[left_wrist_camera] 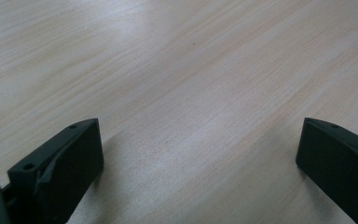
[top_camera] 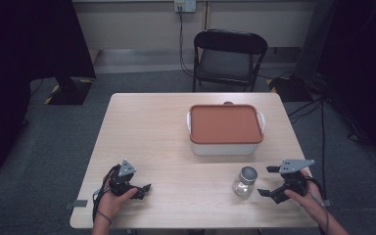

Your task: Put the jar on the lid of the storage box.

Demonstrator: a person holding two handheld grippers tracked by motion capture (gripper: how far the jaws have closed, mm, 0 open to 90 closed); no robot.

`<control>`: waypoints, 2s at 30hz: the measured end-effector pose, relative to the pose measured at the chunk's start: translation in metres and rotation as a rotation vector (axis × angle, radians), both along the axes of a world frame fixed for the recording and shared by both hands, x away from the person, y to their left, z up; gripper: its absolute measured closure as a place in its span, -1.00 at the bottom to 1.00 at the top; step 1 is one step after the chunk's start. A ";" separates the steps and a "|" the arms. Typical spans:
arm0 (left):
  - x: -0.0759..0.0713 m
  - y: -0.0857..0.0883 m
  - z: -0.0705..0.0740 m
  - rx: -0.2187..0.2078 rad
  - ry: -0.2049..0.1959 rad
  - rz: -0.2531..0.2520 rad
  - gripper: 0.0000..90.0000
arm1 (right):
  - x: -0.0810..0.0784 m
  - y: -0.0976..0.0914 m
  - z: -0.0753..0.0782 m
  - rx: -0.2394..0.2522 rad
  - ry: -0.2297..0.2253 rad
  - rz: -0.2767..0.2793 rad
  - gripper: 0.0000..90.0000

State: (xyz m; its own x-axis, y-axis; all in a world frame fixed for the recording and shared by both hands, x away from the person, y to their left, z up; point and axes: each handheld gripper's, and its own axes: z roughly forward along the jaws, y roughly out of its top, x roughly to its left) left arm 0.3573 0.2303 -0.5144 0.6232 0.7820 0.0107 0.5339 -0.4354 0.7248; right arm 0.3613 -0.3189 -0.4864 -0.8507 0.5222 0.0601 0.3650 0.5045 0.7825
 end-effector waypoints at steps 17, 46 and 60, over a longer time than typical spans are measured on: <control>0.000 0.000 0.000 0.000 0.000 0.000 -0.99 | 0.000 0.013 0.002 -0.001 0.006 0.044 -0.98; 0.000 0.000 0.000 0.001 0.000 0.001 -0.99 | 0.006 0.031 0.005 0.036 0.016 0.067 -0.98; 0.000 0.000 0.000 0.001 0.000 0.001 -0.99 | 0.007 0.039 0.005 0.084 0.013 0.071 -0.93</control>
State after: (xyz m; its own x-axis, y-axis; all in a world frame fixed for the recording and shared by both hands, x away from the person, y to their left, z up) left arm 0.3571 0.2302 -0.5144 0.6222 0.7828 0.0114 0.5344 -0.4353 0.7245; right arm 0.3678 -0.2795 -0.4816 -0.8841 0.4535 0.1122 0.3411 0.4623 0.8185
